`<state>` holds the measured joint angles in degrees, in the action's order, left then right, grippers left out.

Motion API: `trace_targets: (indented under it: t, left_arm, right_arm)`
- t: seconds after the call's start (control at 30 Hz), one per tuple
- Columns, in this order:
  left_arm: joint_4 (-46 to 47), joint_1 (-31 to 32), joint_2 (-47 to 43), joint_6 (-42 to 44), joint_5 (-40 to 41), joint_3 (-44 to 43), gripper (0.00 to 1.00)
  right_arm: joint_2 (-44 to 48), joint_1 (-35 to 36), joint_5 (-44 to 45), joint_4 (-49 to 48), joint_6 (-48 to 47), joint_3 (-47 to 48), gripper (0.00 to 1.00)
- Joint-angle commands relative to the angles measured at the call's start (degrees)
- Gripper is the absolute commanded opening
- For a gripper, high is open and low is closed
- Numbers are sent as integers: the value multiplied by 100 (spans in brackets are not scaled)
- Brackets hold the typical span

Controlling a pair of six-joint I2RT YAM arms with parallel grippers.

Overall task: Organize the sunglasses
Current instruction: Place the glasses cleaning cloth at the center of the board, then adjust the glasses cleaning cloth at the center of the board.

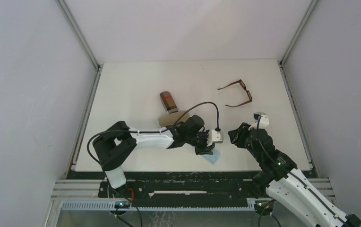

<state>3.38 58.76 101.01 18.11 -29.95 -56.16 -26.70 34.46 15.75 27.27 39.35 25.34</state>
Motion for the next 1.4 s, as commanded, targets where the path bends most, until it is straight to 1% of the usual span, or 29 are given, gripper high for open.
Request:
trace_targets:
  t: [0.0,0.13,0.23,0.3,0.37,0.43,0.5,0.53,0.6,0.8,0.87,0.93,1.03,1.13,1.23,1.37]
  left_arm:
    - [529,21,-310,-285,-451,215,32]
    - [890,-69,-570,-772,-84,521,36]
    - [1080,-110,-776,-1314,322,645,41]
    - [1021,-111,-869,-1769,725,627,43]
    - [748,-117,-946,-2172,1186,597,43]
    - [677,-176,-1083,-2612,1642,698,43]
    - [609,-305,-1234,-3221,2010,832,41]
    - [574,-391,-1311,-3509,2156,931,40]
    - [656,-523,-1481,-3957,2370,1211,40]
    - [1401,-672,-2331,-4873,3011,2375,44]
    - [1630,-721,-2623,-5120,3190,2733,51]
    - [1715,-743,-2872,-5239,3389,2962,54]
    - [1591,-756,-3106,-5180,3547,3052,54]
    - [1432,-761,-3186,-5038,3568,3010,54]
    - [1385,-759,-3230,-4964,3576,3002,54]
    - [1368,-757,-3254,-4925,3556,3006,54]
  right_arm:
    - [72,-57,9,-119,-59,107,37]
    - [103,-65,73,-80,-32,113,38]
    - [95,-77,193,32,47,111,40]
    - [3,-84,276,136,191,111,40]
    - [-212,-107,105,145,155,111,40]
    - [-567,-165,-290,102,138,126,41]
    - [-1027,-240,-933,-45,-67,165,41]
    - [-1320,-258,-1284,-110,-192,206,42]
    - [-1900,-268,-1675,-142,-337,333,40]
    - [-3267,-207,-2086,-126,-561,632,38]
    - [-3583,-134,-2102,-138,-571,691,37]
    - [-3856,-34,-2089,-165,-570,761,36]
    - [-4227,83,-1998,-146,-588,870,36]
    - [-4541,208,-1798,-2,-637,1043,36]
    - [-4789,347,-1383,275,-652,1239,37]
    - [-5065,501,-1229,513,-659,1385,37]
